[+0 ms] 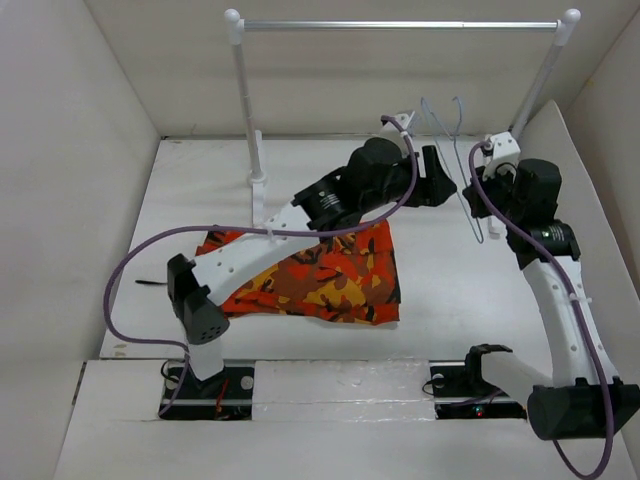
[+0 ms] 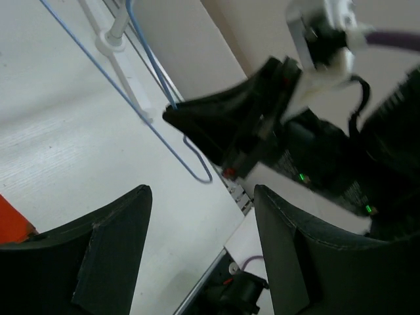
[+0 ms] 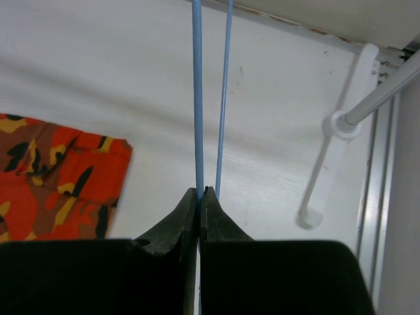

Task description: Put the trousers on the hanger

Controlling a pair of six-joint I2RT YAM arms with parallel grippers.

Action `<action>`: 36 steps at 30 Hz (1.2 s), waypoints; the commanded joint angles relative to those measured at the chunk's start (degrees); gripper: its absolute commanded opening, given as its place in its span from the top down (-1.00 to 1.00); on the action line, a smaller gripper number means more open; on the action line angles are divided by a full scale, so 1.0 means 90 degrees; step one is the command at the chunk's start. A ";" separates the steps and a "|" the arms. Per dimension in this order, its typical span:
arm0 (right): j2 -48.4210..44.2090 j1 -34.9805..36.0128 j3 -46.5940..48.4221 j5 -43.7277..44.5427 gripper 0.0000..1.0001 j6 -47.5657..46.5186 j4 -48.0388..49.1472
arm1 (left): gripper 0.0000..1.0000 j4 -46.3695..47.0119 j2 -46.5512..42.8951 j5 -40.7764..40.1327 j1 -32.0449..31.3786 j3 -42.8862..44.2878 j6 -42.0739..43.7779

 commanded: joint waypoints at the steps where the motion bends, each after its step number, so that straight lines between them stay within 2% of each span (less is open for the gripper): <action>1: -0.0565 0.0237 -0.0426 -0.0234 1.00 0.0221 0.0266 | -0.20 0.0030 0.0436 -0.0475 0.0015 0.0463 0.0072; 5: -0.0936 0.0443 -0.0954 -0.0145 1.00 0.0290 0.0275 | -0.19 0.0323 0.0789 -0.0915 0.0015 0.0463 -0.0074; 11: -0.1083 0.0657 -0.1091 -0.0097 1.00 0.0260 0.0070 | -0.10 0.0012 0.1473 -0.1677 0.0074 0.1282 -0.0094; 17: -0.1181 0.0863 -0.1247 0.0049 1.00 0.0251 -0.0076 | -0.04 0.0099 0.1717 -0.1854 0.0191 0.1410 -0.0260; 18: -0.1190 0.1028 -0.1287 0.0214 1.00 0.0241 -0.0134 | 0.06 0.0099 0.1814 -0.1796 0.0191 0.1439 -0.0270; 21: -0.1220 0.1126 -0.1277 0.0468 1.00 0.0202 -0.0232 | 0.17 0.0012 0.1912 -0.1843 0.0191 0.1527 -0.0318; 26: -0.1298 0.1574 -0.1258 0.1094 1.00 0.0241 -0.0671 | 0.23 -0.0047 0.2118 -0.1863 0.0191 0.1673 -0.0377; 32: -0.1532 0.2239 -0.1443 0.1797 1.00 0.0621 -0.0858 | 0.52 -0.0164 0.2303 -0.1785 0.0191 0.1480 -0.0436; 34: -0.1591 0.2464 -0.1443 0.1953 1.00 0.0700 -0.0955 | 0.82 -0.0067 0.2187 -0.1815 0.0191 0.1264 -0.0465; 36: -0.1581 0.2659 -0.1433 0.2100 1.00 0.0719 -0.1033 | 1.00 0.0069 0.2031 -0.1815 0.0191 0.0981 -0.0484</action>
